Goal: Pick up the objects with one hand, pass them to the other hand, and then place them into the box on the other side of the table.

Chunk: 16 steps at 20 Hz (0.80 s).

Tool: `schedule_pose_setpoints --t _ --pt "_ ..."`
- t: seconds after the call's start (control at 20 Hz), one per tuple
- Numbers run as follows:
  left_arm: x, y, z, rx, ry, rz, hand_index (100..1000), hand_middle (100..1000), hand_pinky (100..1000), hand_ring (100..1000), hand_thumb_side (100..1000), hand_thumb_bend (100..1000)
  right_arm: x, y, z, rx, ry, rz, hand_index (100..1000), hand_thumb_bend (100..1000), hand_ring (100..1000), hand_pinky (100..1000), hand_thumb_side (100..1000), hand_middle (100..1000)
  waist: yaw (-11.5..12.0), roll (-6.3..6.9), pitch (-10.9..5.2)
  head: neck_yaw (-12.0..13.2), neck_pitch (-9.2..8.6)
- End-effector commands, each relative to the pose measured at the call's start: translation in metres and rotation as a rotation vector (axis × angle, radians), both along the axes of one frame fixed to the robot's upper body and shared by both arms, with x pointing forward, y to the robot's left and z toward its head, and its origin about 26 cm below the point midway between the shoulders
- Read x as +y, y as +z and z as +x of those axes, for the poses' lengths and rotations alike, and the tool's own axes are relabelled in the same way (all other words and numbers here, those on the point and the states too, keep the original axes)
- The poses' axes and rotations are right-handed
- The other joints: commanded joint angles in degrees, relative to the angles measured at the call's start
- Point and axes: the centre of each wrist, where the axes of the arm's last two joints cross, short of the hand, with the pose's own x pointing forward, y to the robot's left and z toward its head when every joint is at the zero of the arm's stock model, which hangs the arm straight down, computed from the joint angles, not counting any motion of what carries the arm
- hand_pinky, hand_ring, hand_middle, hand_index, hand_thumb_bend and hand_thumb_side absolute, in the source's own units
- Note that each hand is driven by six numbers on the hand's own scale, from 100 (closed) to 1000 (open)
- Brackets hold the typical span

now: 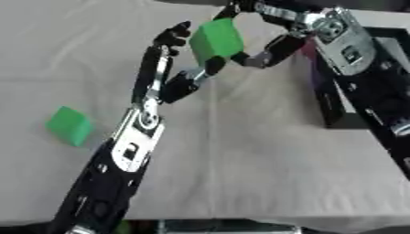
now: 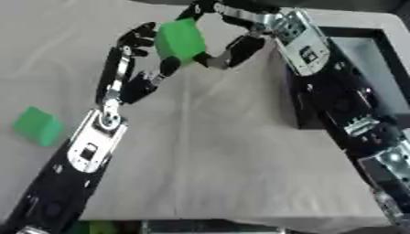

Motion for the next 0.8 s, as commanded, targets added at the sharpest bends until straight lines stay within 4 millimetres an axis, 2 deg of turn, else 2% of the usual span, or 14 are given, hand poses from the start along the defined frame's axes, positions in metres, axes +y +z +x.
schedule_pose_setpoints --t 0.05,0.35,0.65,0.7,0.8 --pt "0.007 0.007 0.003 -0.03 0.029 -0.014 890 748 733 753 855 862 -0.016 0.017 -0.004 -0.1 0.084 -0.143 542 100 765 939 238 476 -0.5 0.45 -2.03 0.0 0.47" --pt "0.02 0.001 0.006 -0.013 0.063 -0.01 874 741 733 749 789 752 -0.041 0.018 -0.007 -0.076 0.008 -0.099 543 100 764 937 220 477 -1.9 1.5 -3.11 -0.7 1.0" --pt "0.029 -0.002 0.008 -0.008 0.082 -0.006 867 740 735 750 772 723 -0.069 0.016 -0.013 -0.056 -0.079 -0.06 544 100 762 940 205 478 -3.2 2.36 -3.89 -1.1 1.05" --pt "0.03 -0.003 0.008 -0.011 0.083 -0.007 866 740 738 752 773 723 -0.073 0.015 -0.014 -0.05 -0.093 -0.056 544 100 761 942 165 479 -3.4 2.46 -3.93 -1.2 0.8" --pt "0.031 -0.003 0.009 -0.014 0.087 -0.008 867 743 740 755 774 721 -0.081 0.014 -0.016 -0.042 -0.119 -0.048 545 100 760 940 199 479 -3.7 2.66 -3.99 -1.4 0.39"
